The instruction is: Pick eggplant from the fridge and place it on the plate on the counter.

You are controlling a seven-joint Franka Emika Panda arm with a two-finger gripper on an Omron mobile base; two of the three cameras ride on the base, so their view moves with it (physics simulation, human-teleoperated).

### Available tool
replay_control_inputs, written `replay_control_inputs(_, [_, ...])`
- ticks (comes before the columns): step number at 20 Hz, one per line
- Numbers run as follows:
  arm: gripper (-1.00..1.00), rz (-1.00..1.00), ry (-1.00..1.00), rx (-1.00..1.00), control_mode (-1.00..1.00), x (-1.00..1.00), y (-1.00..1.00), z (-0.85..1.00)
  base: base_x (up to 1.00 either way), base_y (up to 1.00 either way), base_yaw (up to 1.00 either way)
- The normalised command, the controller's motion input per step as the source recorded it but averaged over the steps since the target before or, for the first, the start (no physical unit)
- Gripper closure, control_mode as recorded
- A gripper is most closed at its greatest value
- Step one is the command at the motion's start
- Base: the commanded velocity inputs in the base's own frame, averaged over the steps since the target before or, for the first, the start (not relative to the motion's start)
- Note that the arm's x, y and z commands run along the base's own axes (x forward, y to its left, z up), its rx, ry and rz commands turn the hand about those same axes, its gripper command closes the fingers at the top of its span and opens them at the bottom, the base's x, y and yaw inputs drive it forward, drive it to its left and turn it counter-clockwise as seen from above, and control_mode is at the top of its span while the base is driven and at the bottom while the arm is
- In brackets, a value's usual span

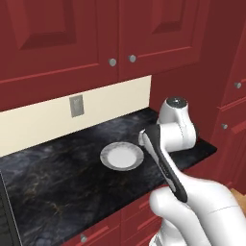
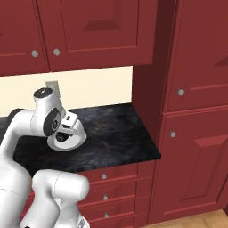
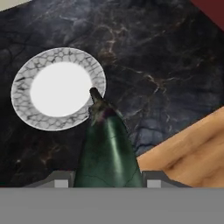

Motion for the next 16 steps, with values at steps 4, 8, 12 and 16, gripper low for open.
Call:
replay_control_inputs(4, [1.00,-0.03,0.00,0.00,-1.00,0.59,0.50,-0.31,0.00,0.00,0.00])
replay_control_inputs(8, [1.00,-0.02,0.06,0.00,-1.00,0.62,0.43,-0.39,0.00,0.00,0.00])
replay_control_inputs(12, [1.00,-0.01,0.10,0.00,-1.00,0.59,0.62,-0.61,0.00,0.00,0.00])
replay_control_inputs(16, [1.00,0.00,0.07,0.00,-1.00,0.63,0.11,-0.38,0.00,0.00,0.00])
